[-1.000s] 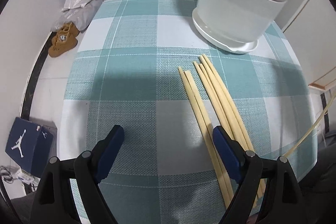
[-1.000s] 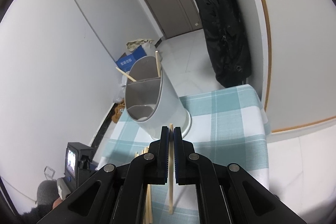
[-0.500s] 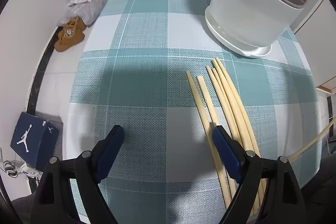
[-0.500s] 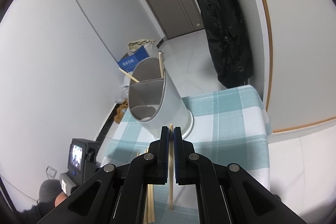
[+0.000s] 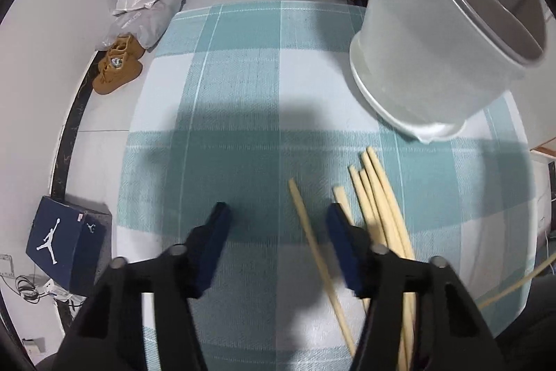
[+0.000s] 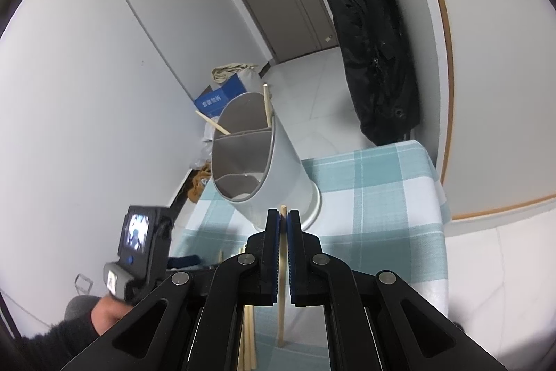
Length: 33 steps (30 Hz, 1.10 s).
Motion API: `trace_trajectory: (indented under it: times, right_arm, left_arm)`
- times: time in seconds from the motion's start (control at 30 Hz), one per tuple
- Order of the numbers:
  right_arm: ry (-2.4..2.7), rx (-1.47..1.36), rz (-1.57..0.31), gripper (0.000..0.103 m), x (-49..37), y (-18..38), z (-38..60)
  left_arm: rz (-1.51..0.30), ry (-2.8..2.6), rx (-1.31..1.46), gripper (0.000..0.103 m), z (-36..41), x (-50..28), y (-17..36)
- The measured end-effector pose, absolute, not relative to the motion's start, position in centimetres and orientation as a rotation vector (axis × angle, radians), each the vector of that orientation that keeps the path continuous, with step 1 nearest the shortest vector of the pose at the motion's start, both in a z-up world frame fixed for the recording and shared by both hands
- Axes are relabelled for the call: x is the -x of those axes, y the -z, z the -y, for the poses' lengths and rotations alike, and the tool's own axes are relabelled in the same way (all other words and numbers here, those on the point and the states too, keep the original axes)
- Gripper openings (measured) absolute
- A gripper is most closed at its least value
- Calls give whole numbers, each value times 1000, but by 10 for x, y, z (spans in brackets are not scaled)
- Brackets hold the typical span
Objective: Organize utensils
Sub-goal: 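Pinch a chopstick with the left gripper while the right gripper holds its chopstick, then carry both held chopsticks up over the white holder and lower them in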
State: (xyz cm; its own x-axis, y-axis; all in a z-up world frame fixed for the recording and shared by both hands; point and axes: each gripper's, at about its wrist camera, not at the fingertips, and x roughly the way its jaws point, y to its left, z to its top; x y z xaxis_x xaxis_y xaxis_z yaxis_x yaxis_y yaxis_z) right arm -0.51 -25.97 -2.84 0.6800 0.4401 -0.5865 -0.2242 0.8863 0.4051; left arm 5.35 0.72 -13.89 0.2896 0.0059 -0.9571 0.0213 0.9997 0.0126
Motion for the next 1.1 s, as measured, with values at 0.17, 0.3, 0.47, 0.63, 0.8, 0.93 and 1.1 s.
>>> trace_trajectory:
  times: [0.17,0.3,0.47,0.63,0.8,0.93,1.1]
  right_arm:
    - [-369,-322,-740,3,3,31,261]
    - [-363,-316,-740,3,1,30,260]
    - [-348,-303,-735,3,0,32,259]
    - [-340,-309,-725,3,0,32,258]
    - [-352,-273,-685,3,8,26,246]
    - [-351,-231,-651,3,15,21,233]
    - [-353,-189,-620,3,23,16,219]
  left_arm:
    - [-1272,20,-38,3,3,-57,137]
    - [-1246,14,-53,1,7,-55,136]
    - [-1204,50,-8,0,6,-56,126]
    - [-1072,76,48,0,3,-44,92]
    - [-920,113,85,0,1,-23,54]
    - [-849,156,78,0,9,-7,34]
    - [-814,193,54,0,12,-3,20]
